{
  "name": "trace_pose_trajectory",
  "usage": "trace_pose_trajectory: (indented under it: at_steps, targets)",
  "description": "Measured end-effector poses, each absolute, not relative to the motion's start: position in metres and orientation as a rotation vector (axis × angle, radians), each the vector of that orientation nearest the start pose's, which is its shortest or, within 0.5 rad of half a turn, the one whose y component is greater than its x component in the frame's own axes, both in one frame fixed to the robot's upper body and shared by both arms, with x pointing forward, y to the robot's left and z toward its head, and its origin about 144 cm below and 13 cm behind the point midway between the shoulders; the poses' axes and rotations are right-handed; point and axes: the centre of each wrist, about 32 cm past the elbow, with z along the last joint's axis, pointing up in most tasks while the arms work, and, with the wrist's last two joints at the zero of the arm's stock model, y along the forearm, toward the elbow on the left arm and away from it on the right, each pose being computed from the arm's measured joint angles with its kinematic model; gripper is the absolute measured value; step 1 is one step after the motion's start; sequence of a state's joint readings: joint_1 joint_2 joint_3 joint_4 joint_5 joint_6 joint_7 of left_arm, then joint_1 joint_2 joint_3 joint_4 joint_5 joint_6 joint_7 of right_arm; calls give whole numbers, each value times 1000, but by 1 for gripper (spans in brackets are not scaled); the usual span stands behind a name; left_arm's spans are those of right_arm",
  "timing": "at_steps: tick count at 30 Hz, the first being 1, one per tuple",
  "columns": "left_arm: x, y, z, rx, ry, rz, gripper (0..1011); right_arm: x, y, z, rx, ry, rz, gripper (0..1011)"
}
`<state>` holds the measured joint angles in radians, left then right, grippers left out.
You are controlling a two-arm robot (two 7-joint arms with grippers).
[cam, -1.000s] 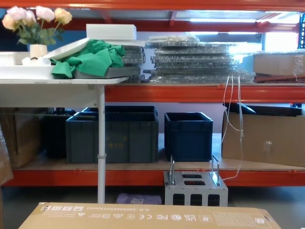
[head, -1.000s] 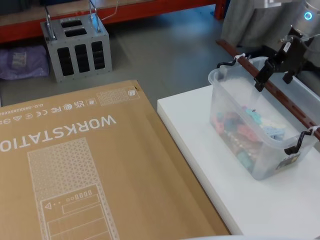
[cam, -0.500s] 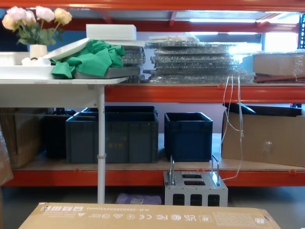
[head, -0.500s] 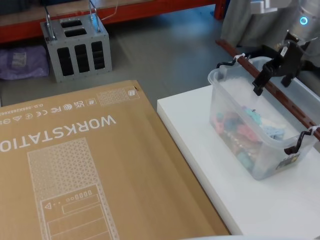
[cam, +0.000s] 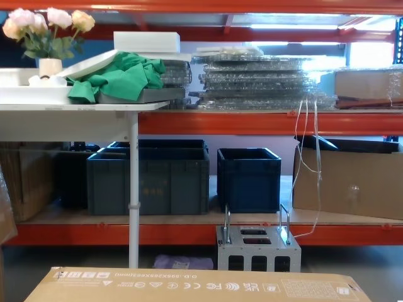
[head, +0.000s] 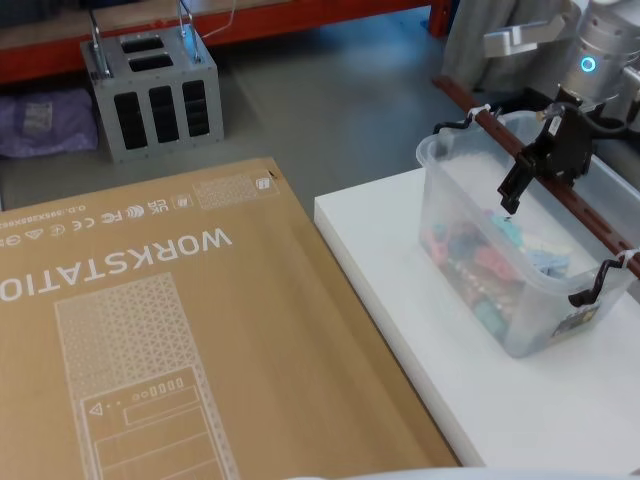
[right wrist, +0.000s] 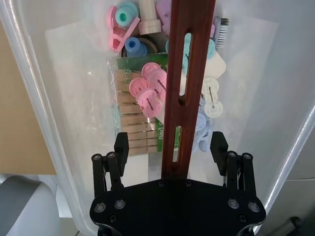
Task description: Use one hand to grasp the basket and place it at the designated location.
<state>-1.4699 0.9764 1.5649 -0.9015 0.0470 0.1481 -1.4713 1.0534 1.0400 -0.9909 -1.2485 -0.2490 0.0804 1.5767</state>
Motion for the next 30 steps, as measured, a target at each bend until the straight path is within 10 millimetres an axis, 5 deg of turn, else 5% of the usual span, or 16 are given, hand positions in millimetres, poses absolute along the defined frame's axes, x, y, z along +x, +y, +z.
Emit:
trace_pose_trajectory:
  at_steps: [30]
  targets:
    - [616,497,1394,1629,169,176,0,597,-440,1360,-1545,-28,67,1002]
